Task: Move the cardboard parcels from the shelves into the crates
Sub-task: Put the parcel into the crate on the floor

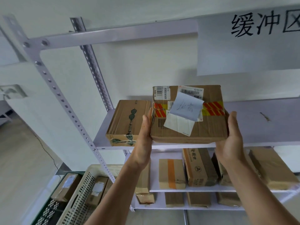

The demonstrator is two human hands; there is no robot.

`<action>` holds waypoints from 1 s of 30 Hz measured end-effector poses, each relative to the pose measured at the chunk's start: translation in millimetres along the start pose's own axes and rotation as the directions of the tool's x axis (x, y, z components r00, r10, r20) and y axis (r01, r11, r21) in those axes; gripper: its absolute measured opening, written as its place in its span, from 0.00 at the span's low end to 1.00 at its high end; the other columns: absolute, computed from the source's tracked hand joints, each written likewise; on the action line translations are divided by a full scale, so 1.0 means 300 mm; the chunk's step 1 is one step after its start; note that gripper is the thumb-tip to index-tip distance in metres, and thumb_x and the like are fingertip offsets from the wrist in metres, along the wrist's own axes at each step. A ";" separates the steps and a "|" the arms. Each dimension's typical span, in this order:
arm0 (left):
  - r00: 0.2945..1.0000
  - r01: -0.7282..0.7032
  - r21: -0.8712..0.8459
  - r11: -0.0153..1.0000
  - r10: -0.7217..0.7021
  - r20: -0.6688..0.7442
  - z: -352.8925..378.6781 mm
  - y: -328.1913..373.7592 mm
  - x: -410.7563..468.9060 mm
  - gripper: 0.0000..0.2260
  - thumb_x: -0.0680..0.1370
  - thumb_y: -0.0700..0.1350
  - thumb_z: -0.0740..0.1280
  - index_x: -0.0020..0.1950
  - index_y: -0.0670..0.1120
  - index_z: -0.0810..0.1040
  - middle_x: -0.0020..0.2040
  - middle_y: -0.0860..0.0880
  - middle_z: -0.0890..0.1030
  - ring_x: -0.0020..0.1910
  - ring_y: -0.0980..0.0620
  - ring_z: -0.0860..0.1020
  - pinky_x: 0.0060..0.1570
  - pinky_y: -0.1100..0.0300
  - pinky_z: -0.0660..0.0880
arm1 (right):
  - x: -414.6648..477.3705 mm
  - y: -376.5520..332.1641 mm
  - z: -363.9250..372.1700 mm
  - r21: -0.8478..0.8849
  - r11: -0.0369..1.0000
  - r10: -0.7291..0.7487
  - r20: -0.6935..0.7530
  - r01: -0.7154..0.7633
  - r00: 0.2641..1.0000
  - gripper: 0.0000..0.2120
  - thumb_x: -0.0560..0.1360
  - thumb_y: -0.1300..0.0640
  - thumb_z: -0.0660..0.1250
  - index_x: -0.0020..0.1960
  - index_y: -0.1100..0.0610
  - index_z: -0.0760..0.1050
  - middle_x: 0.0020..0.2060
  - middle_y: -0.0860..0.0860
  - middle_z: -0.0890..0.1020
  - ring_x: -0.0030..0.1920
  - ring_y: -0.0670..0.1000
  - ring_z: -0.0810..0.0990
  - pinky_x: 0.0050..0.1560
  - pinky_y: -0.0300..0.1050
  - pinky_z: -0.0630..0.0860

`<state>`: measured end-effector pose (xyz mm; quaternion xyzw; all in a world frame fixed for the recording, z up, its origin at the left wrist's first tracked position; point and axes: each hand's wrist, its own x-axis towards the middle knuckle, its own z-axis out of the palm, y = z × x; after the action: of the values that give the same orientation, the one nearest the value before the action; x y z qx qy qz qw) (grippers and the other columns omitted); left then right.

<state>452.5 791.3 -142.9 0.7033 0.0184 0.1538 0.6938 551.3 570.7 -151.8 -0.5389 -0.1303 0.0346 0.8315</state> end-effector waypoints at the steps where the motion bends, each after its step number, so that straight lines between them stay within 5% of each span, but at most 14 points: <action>1: 1.000 -0.008 0.010 1.000 0.008 0.008 -0.022 0.011 -0.032 0.33 0.89 0.64 0.41 0.84 0.48 0.68 0.76 0.42 0.78 0.79 0.42 0.73 0.82 0.35 0.63 | -0.036 -0.007 0.021 0.001 1.000 -0.009 -0.001 0.009 1.000 0.30 0.84 0.33 0.51 0.72 0.50 0.75 0.59 0.52 0.86 0.61 0.54 0.86 0.51 0.45 0.85; 9: 0.999 -0.001 -0.011 1.000 0.002 0.039 -0.280 0.088 -0.346 0.32 0.89 0.64 0.42 0.85 0.50 0.66 0.79 0.45 0.75 0.82 0.45 0.70 0.83 0.35 0.59 | -0.382 -0.024 0.277 -0.031 0.999 -0.022 -0.006 0.022 1.000 0.30 0.86 0.34 0.47 0.76 0.47 0.74 0.64 0.51 0.86 0.67 0.53 0.84 0.59 0.49 0.84; 14: 0.994 0.058 -0.069 0.996 -0.052 0.092 -0.521 0.133 -0.589 0.31 0.88 0.66 0.42 0.86 0.54 0.64 0.81 0.49 0.74 0.82 0.50 0.70 0.79 0.57 0.69 | -0.608 0.037 0.477 -0.023 0.998 0.052 0.034 -0.051 0.998 0.32 0.82 0.29 0.52 0.74 0.46 0.76 0.67 0.53 0.85 0.68 0.55 0.83 0.67 0.58 0.81; 18: 0.995 0.097 -0.054 0.994 -0.095 0.036 -0.721 0.133 -0.746 0.33 0.87 0.65 0.38 0.88 0.53 0.59 0.84 0.49 0.69 0.84 0.47 0.66 0.84 0.39 0.58 | -0.736 0.118 0.636 -0.035 0.991 0.135 0.061 -0.133 0.989 0.24 0.82 0.29 0.55 0.65 0.38 0.83 0.65 0.50 0.86 0.67 0.52 0.83 0.71 0.59 0.77; 22: 0.976 0.185 -0.083 0.979 -0.193 -0.104 -0.930 0.086 -0.888 0.38 0.84 0.66 0.40 0.88 0.48 0.58 0.83 0.43 0.70 0.83 0.40 0.67 0.83 0.32 0.58 | -0.829 0.245 0.811 -0.070 0.959 0.282 0.160 -0.274 0.946 0.25 0.82 0.28 0.53 0.60 0.35 0.85 0.63 0.47 0.87 0.67 0.48 0.84 0.69 0.53 0.77; 25: 0.937 0.245 -0.110 0.963 -0.264 -0.230 -1.059 0.044 -0.965 0.39 0.83 0.69 0.43 0.87 0.47 0.63 0.80 0.42 0.75 0.80 0.39 0.72 0.82 0.32 0.59 | -0.860 0.356 0.930 -0.123 0.932 0.361 0.221 -0.341 0.906 0.28 0.81 0.30 0.51 0.65 0.40 0.84 0.62 0.46 0.87 0.65 0.46 0.84 0.58 0.41 0.82; 30: 0.879 0.280 -0.132 0.951 -0.309 -0.363 -1.269 -0.050 -1.013 0.39 0.83 0.70 0.44 0.83 0.49 0.70 0.77 0.42 0.78 0.77 0.40 0.76 0.78 0.40 0.68 | -0.863 0.578 1.101 -0.156 0.909 0.417 0.321 -0.387 0.850 0.30 0.80 0.31 0.51 0.76 0.41 0.74 0.67 0.46 0.84 0.70 0.49 0.81 0.66 0.50 0.79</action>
<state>74.0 1088.5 -219.6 0.6224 0.2531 0.1802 0.7184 232.4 884.8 -227.9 -0.5746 -0.1607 0.2968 0.7456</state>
